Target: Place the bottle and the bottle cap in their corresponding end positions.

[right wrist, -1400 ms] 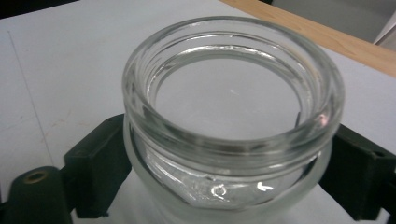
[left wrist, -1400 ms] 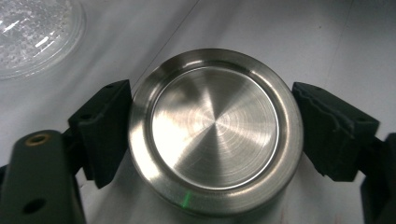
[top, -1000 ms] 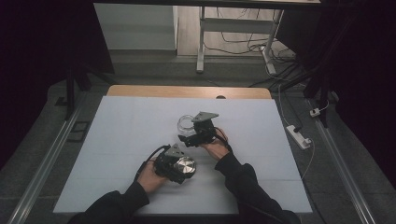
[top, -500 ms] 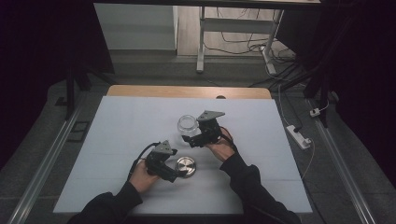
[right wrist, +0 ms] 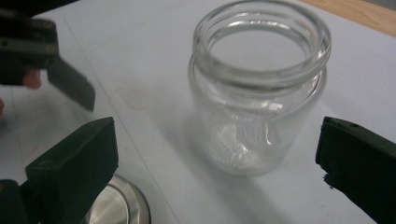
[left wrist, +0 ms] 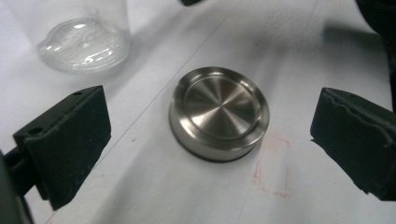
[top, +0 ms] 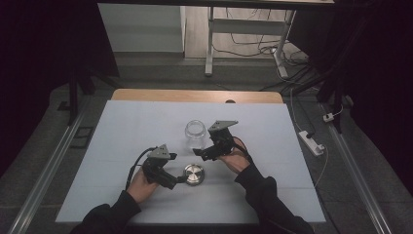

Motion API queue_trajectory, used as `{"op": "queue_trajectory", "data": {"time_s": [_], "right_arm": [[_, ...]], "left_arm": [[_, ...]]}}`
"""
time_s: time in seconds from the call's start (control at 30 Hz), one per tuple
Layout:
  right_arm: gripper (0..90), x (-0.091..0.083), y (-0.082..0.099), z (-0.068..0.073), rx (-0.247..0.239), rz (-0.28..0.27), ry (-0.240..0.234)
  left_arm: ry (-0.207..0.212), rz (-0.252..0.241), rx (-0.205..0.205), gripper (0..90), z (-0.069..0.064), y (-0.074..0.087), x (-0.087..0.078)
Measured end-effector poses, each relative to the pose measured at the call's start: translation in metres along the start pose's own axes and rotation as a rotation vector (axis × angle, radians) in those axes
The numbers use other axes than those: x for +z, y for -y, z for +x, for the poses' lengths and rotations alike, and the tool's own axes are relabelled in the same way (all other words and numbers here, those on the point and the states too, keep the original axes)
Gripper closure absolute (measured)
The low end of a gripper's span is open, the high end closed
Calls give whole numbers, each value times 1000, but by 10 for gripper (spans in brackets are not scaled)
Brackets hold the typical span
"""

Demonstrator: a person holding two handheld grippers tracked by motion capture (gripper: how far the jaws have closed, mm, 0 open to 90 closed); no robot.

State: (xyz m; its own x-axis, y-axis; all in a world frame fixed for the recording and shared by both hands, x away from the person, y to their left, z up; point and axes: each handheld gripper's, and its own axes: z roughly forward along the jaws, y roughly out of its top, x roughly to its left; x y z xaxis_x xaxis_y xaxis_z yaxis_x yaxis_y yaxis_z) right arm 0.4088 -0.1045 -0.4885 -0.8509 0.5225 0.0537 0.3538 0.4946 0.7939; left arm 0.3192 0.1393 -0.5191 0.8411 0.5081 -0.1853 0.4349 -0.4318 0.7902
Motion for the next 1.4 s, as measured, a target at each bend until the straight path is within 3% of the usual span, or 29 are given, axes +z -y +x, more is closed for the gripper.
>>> {"op": "queue_trajectory", "data": {"time_s": [0.27,0.6,0.9,1.13,1.4], "right_arm": [[0,-7,6,6,-14,-4,-7],[0,-12,9,11,-33,3,-2],[0,-22,10,19,-7,-19,-37],[0,-32,12,26,8,-39,-57],[0,-45,22,30,3,-42,-63]], "left_arm": [[-22,20,1,0,1,2,-3],[-2,25,-9,0,3,5,-4],[-23,-20,-44,0,5,10,-22],[-5,-23,-84,0,4,14,-34],[11,-22,-80,0,-5,17,-45]]}}
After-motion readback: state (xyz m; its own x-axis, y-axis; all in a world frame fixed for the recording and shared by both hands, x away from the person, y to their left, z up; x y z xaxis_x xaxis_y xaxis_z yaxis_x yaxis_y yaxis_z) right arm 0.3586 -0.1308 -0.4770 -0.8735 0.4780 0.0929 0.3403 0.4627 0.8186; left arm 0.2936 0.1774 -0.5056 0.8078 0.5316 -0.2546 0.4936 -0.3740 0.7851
